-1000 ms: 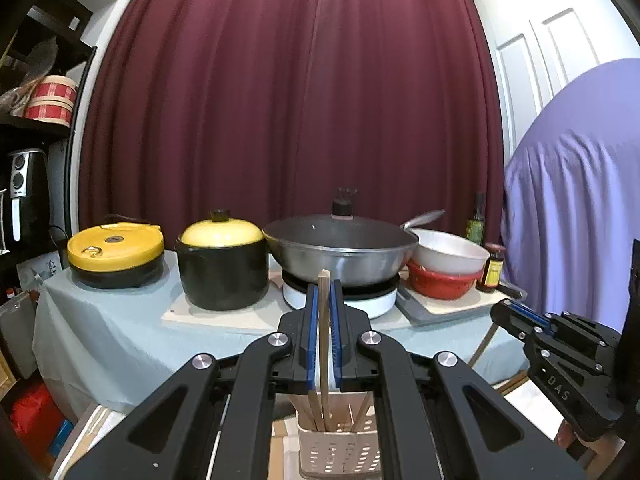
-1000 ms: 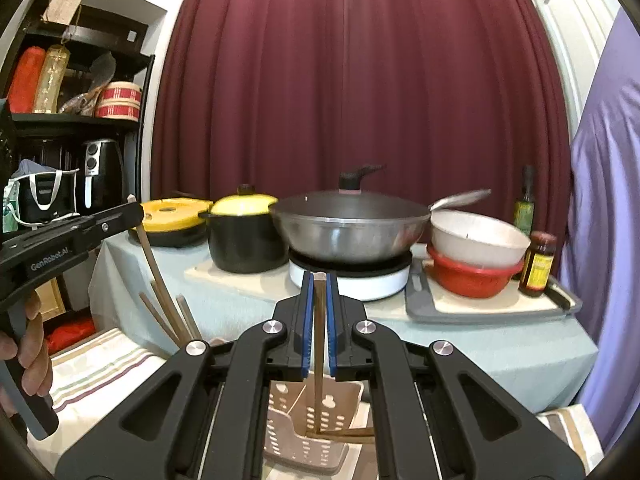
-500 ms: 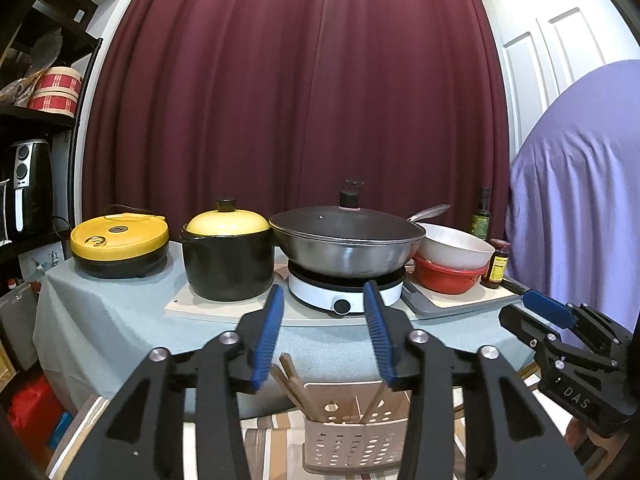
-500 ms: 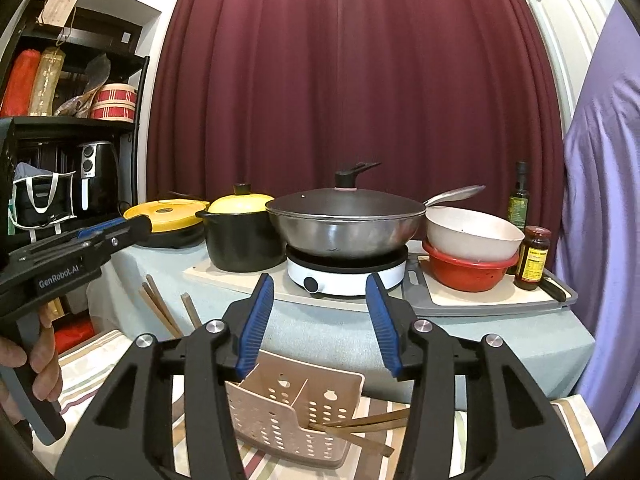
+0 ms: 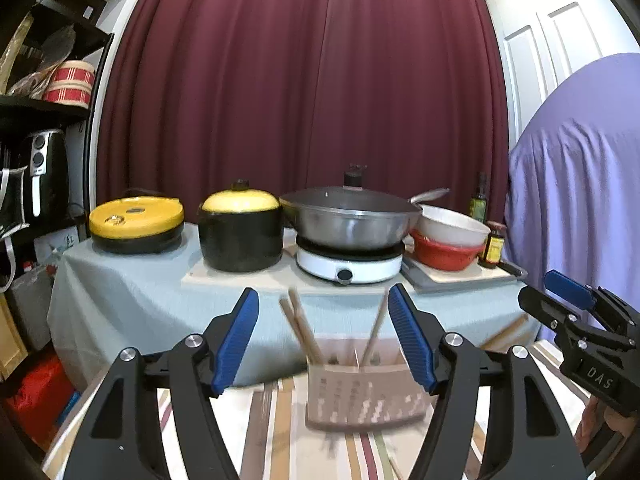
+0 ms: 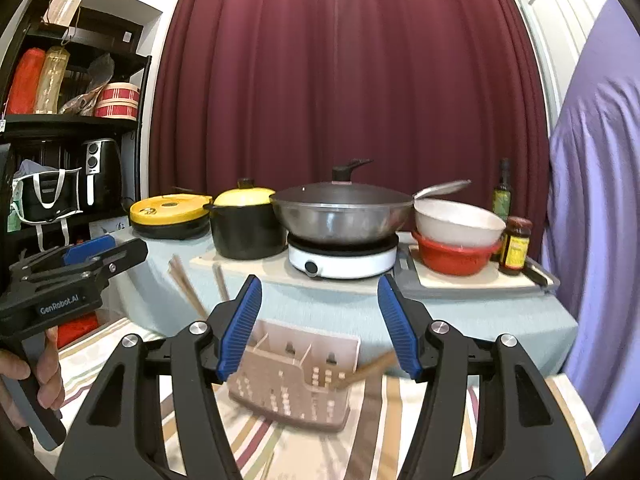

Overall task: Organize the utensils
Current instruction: 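Open the right tool into the white holder while the left tool releases its chopstick, then move both tools back down to the remaining chopsticks, then close the right tool on a chopstick while the left tool grasps another, then lift the right tool's chopstick over the white holder while the left tool carries its own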

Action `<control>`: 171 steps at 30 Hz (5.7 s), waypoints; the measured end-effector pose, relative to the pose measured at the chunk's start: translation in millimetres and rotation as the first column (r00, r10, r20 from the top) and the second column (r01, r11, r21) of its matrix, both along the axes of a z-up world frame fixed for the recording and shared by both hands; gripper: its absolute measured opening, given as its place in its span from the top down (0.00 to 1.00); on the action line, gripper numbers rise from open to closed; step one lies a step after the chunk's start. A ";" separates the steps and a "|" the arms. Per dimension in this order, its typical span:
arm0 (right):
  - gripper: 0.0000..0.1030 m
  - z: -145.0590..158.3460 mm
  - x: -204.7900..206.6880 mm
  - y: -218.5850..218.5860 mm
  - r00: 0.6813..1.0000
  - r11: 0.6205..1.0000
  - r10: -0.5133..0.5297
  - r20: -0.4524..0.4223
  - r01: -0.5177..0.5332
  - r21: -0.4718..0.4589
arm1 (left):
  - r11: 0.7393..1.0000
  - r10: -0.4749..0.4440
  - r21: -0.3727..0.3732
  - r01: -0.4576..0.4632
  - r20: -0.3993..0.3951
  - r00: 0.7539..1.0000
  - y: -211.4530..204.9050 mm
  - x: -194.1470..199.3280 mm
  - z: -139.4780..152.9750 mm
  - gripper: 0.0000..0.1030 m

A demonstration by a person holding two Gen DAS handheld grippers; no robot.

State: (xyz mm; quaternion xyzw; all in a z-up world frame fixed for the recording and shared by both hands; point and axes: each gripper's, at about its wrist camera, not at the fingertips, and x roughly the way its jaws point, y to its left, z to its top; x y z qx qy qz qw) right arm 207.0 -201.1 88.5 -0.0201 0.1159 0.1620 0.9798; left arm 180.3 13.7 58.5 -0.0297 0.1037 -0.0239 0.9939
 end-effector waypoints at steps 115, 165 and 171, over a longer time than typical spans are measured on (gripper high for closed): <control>0.94 -202.9 -205.7 -73.3 0.931 0.996 -0.027 -0.364 -0.005 -0.087 | 0.982 -0.159 0.017 0.187 -0.449 0.879 -89.5 -134.3 -202.7 0.95; 0.94 -46.4 -211.9 -71.7 0.999 1.000 -0.020 0.039 0.021 -0.022 | 0.993 -0.111 0.026 0.114 -0.101 0.989 -32.4 -178.3 -61.0 0.95; 0.94 -39.4 -209.2 -66.0 0.999 1.000 -0.009 0.049 0.010 -0.022 | 0.993 -0.112 0.010 0.114 -0.105 0.988 -25.1 -176.2 -45.7 0.95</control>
